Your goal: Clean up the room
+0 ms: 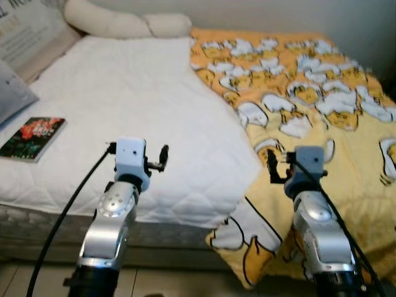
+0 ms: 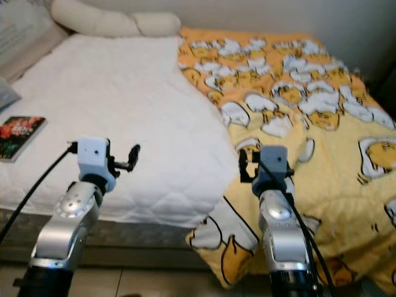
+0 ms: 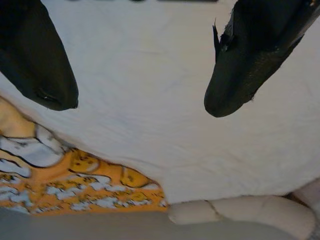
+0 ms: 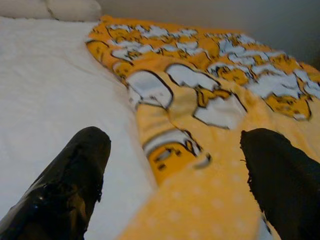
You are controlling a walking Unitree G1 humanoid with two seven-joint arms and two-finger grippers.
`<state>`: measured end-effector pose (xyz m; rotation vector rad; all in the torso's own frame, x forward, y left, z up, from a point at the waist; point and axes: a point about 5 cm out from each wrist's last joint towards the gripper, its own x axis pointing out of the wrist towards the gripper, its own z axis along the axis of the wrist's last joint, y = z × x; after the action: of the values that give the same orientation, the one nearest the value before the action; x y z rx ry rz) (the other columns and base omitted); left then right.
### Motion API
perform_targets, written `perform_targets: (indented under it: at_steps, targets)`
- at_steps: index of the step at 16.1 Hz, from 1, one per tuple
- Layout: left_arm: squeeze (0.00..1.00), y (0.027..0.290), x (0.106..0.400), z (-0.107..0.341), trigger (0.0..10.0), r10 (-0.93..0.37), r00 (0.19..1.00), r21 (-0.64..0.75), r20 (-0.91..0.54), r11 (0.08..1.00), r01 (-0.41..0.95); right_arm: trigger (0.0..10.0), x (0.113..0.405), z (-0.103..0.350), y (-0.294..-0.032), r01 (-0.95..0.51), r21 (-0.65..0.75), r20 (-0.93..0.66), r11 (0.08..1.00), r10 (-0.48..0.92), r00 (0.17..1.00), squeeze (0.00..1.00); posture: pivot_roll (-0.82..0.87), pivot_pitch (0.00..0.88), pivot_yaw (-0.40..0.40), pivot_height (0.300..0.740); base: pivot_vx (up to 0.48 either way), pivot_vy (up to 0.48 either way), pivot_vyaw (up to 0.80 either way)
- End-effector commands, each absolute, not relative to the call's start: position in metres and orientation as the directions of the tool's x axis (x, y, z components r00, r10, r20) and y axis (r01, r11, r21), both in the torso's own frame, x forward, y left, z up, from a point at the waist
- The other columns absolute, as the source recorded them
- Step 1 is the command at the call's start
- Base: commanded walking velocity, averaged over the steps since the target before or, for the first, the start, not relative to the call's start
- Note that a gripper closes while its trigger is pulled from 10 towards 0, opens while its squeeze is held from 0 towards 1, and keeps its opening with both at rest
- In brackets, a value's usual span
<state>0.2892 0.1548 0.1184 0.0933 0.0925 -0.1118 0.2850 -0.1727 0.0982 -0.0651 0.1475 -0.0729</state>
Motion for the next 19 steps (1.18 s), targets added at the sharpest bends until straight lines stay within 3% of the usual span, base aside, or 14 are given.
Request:
perform_targets:
  at_steps: [1, 9, 13, 14, 16, 18, 19]
  targets:
    - [0.9, 0.162, 0.29, 0.121, 10.0, -0.084, 0.992, 0.099, -0.089, 0.991, 0.093, 10.0, 0.285, 0.098, -0.165, 0.048, -0.06, -0.15, 0.997, -0.057, 0.987, 0.0, 0.01, 0.0, -0.003, 0.74, 0.322, 0.0, 0.0]
    - [0.89, 0.161, 0.29, 0.121, 10.0, -0.092, 0.991, 0.113, -0.098, 0.988, 0.103, 10.0, 0.285, 0.097, -0.166, 0.052, -0.06, -0.155, 0.997, -0.06, 0.986, 0.0, 0.0, 0.0, 0.004, 0.74, 0.315, 0.0, 0.0]
    - [0.88, 0.154, 0.287, 0.117, 10.0, -0.171, 0.978, 0.154, -0.122, 0.97, 0.189, 10.0, 0.287, 0.088, -0.165, 0.044, -0.078, -0.221, 0.996, -0.06, 0.974, 0.0, 0.01, 0.0, 0.007, 0.74, 0.0, 0.0, 0.0]
    - [0.88, 0.153, 0.285, 0.115, 10.0, -0.205, 0.97, 0.178, -0.131, 0.958, 0.226, 10.0, 0.288, 0.082, -0.164, 0.029, -0.094, -0.254, 0.995, -0.052, 0.966, 0.98, 0.01, 0.0, 0.009, 0.74, 0.0, 0.0, 0.0]
    - [0.88, 0.152, 0.279, 0.111, 10.0, -0.31, 0.932, 0.243, -0.186, 0.905, 0.349, 10.0, 0.301, 0.067, -0.15, -0.06, -0.084, -0.372, 0.995, 0.025, 0.928, 1.0, 0.02, 0.019, 0.018, 0.74, 0.0, 0.0, 0.0]
    - [0.88, 0.152, 0.277, 0.112, 10.0, -0.341, 0.918, 0.26, -0.202, 0.885, 0.386, 10.0, 0.311, 0.062, -0.148, -0.07, -0.109, -0.408, 0.992, 0.02, 0.913, 1.0, 0.04, 0.045, 0.01, 0.74, 0.0, 0.0, 0.0]
    - [0.88, 0.152, 0.276, 0.112, 10.0, -0.363, 0.907, 0.27, -0.215, 0.87, 0.412, 10.0, 0.315, 0.058, -0.148, -0.073, -0.12, -0.448, 0.99, 0.012, 0.894, 0.84, 0.04, 0.045, 0.01, 0.74, 0.0, 0.0, 0.0]
